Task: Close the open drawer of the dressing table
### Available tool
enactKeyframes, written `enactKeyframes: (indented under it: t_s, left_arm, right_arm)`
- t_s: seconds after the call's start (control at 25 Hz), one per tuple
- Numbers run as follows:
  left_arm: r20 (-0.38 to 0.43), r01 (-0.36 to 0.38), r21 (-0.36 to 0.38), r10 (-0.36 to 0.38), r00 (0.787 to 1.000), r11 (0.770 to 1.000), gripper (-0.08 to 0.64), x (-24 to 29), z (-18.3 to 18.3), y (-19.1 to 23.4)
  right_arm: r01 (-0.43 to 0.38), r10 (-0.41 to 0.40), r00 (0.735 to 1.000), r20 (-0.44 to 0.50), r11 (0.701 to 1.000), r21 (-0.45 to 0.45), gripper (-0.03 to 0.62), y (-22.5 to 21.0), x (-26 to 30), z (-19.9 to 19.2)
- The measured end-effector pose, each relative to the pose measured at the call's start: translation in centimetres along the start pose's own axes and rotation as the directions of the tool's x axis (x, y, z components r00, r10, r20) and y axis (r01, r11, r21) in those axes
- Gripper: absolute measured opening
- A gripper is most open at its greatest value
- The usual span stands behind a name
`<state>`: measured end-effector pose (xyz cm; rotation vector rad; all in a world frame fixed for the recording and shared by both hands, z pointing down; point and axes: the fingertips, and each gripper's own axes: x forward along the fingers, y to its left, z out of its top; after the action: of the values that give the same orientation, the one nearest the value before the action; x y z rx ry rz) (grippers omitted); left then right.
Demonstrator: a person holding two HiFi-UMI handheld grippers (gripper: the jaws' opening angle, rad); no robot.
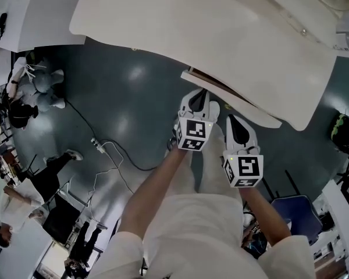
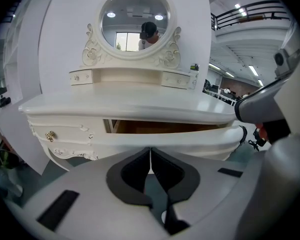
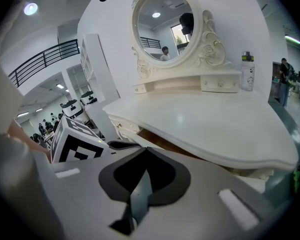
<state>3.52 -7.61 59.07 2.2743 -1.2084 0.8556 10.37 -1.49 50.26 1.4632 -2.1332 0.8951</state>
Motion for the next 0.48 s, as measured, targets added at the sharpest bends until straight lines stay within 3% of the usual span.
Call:
enactKeyframes:
  t_s: [0.48]
  left_arm:
    - [0.011, -0.003, -0.006, 0.003, 1.0, 1.0, 0.01, 1.7, 1.6, 0.1]
  right_arm:
    - [-0.014, 0.014, 1.0, -0.007, 1.0, -0.001, 0.002, -1.5, 1.1, 1.1]
